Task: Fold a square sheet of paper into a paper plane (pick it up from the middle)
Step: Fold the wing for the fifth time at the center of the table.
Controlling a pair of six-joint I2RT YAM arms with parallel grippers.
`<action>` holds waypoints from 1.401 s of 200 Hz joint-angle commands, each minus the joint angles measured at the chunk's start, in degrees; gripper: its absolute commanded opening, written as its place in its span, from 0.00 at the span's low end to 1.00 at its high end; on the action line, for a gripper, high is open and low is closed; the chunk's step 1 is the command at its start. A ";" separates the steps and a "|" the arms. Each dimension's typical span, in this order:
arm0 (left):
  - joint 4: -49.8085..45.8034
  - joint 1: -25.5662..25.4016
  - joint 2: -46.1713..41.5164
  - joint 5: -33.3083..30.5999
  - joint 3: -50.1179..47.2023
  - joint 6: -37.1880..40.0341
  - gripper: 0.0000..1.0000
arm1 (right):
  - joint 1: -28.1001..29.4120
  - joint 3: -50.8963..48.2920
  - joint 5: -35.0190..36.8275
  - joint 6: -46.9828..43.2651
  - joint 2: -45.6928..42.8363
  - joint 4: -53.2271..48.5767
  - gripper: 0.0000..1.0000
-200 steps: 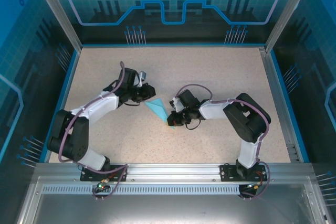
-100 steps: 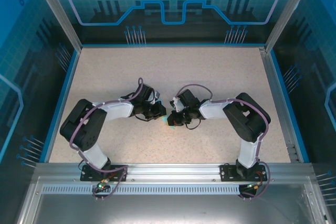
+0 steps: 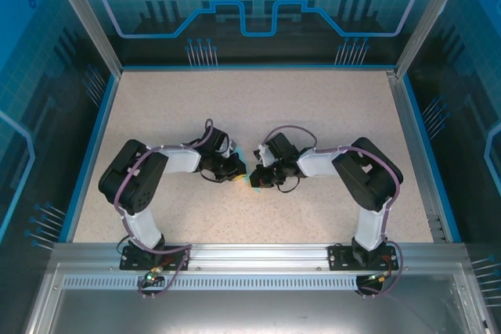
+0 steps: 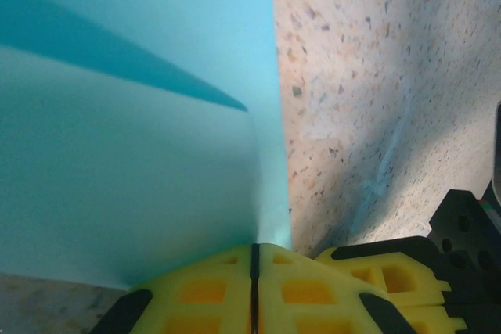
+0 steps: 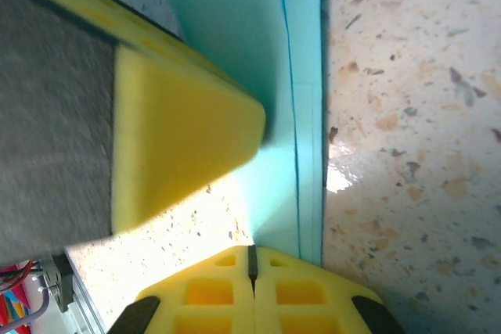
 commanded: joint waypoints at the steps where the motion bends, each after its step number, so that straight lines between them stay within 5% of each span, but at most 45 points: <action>1: -4.00 5.18 2.37 -5.99 0.52 2.57 0.09 | 0.18 -4.69 8.56 0.14 7.02 -15.24 0.02; 118: -11.18 15.80 6.48 -12.94 9.43 6.14 0.09 | -0.07 -5.30 8.88 0.32 7.99 -15.09 0.02; 280: -9.38 20.45 5.06 -14.14 10.45 4.92 0.12 | -0.07 -5.61 6.67 0.82 6.94 -11.68 0.03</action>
